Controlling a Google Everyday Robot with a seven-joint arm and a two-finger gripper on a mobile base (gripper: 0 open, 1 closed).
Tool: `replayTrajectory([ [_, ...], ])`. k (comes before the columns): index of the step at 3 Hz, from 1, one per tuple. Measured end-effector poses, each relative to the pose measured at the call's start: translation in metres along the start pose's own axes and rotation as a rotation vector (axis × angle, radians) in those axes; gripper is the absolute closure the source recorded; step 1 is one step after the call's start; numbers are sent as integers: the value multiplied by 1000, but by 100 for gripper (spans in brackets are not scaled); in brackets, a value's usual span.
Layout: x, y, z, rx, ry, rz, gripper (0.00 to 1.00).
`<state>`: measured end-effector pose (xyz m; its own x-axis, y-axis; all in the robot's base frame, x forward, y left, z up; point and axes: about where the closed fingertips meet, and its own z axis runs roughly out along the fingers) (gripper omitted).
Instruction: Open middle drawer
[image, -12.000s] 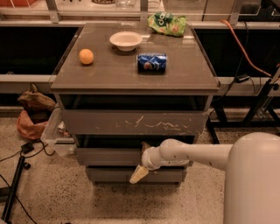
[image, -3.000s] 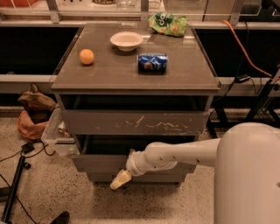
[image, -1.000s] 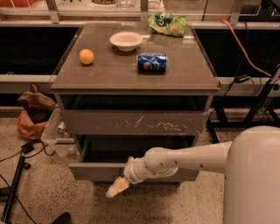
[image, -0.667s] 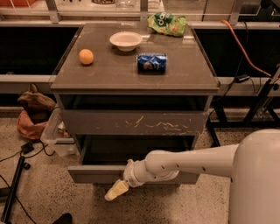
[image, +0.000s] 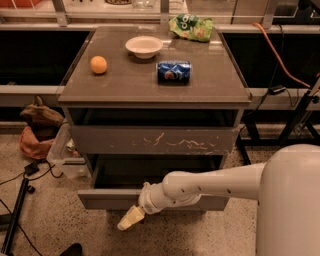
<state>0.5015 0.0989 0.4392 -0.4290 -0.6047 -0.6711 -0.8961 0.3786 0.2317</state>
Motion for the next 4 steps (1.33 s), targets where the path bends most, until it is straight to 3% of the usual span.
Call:
replayTrajectory([
  [1,-9,11,2,-8,2,-1,0],
  [3,2,36,-1,-13,12,35,0],
  [4,2,36,-1,-13,12,35,0],
])
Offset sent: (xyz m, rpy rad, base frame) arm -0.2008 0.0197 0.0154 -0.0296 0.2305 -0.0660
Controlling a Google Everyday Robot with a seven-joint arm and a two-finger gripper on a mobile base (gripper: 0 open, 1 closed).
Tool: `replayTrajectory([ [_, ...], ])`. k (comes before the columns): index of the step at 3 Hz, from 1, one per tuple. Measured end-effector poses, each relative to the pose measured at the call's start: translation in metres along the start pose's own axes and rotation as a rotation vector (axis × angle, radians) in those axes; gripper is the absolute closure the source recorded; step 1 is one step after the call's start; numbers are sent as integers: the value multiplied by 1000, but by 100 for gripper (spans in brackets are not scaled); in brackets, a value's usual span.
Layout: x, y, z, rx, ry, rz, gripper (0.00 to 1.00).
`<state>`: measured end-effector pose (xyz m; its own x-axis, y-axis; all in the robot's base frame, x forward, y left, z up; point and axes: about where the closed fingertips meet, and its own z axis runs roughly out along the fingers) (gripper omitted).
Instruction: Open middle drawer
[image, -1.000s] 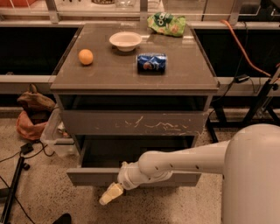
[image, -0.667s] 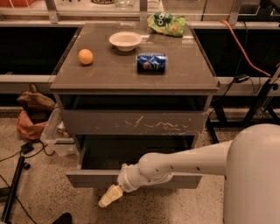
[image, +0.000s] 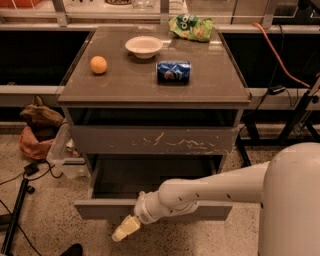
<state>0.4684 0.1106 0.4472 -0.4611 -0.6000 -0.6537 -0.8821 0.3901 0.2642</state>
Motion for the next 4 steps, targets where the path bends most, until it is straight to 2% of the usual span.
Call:
replayTrajectory([
  [1,12,15,4,-30,5,18,0],
  [2,9,16,0,-30,5,20,0],
  [3,4,39,-25,13,-56,137,0],
  [4,27,93,-48,49,-117,267,0],
])
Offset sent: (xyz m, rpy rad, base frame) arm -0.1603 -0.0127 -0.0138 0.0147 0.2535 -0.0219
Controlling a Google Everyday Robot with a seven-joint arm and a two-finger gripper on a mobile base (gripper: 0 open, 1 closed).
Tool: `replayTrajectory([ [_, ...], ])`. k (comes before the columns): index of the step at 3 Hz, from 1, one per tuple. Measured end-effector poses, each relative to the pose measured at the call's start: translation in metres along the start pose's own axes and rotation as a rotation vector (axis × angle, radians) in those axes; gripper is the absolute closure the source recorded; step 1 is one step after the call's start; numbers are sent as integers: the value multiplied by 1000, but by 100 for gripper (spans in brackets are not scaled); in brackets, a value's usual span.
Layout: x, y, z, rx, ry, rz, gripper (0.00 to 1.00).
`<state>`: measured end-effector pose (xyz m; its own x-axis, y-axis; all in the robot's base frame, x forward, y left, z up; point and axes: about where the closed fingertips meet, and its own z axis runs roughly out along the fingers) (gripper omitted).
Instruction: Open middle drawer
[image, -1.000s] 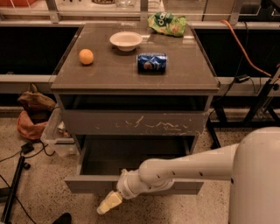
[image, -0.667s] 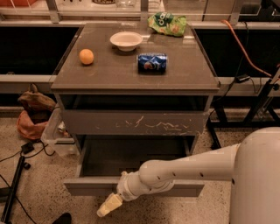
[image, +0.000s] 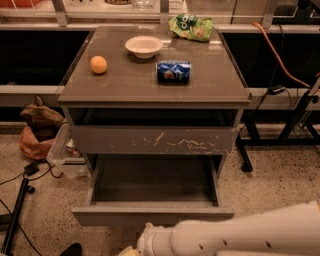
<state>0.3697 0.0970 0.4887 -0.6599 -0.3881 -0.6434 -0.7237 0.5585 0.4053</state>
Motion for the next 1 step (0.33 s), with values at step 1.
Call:
replayTrajectory([
  [1,27,40,-3,-49,20,-20,0],
])
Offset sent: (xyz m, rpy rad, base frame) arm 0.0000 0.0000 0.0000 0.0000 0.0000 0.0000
